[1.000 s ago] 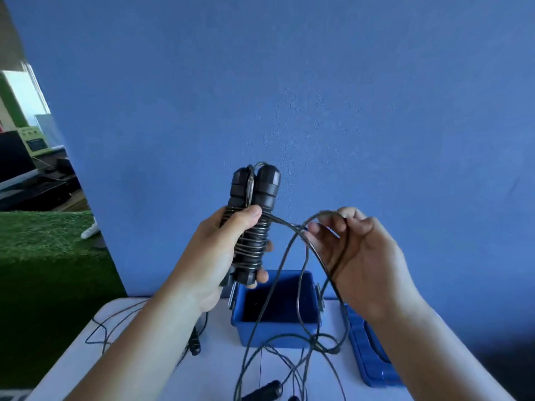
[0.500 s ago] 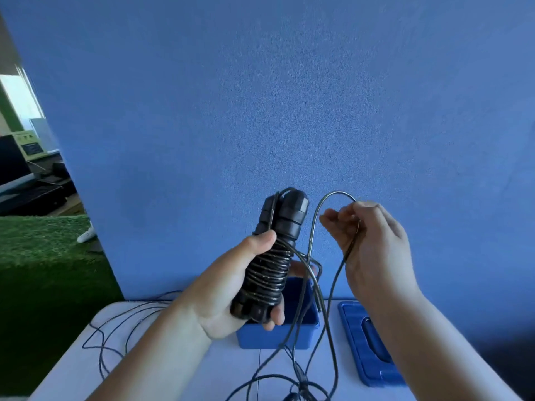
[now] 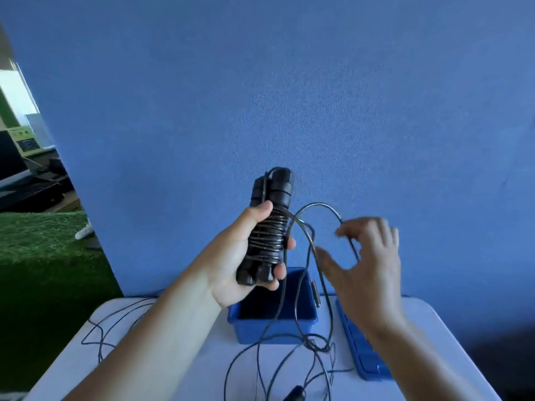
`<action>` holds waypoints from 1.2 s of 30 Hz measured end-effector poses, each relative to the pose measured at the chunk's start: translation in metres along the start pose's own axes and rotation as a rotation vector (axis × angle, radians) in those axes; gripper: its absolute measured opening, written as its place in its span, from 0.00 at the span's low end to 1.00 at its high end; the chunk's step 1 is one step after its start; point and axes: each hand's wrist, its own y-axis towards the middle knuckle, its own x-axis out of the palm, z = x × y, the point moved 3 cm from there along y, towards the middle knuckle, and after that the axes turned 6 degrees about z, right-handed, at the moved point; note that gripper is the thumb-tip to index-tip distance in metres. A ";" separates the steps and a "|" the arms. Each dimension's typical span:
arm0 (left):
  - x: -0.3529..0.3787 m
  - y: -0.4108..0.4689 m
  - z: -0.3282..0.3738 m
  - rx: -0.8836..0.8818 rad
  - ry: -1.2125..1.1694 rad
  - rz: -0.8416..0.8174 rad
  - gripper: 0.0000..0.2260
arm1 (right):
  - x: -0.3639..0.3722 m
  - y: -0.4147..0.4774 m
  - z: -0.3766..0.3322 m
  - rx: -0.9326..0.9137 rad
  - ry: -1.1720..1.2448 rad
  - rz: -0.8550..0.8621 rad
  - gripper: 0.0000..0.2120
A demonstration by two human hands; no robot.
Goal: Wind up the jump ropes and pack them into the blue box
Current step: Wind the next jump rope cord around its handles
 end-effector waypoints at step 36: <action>0.001 -0.019 -0.045 0.009 -0.115 -0.499 0.23 | 0.001 0.054 -0.034 0.865 0.974 -0.058 0.15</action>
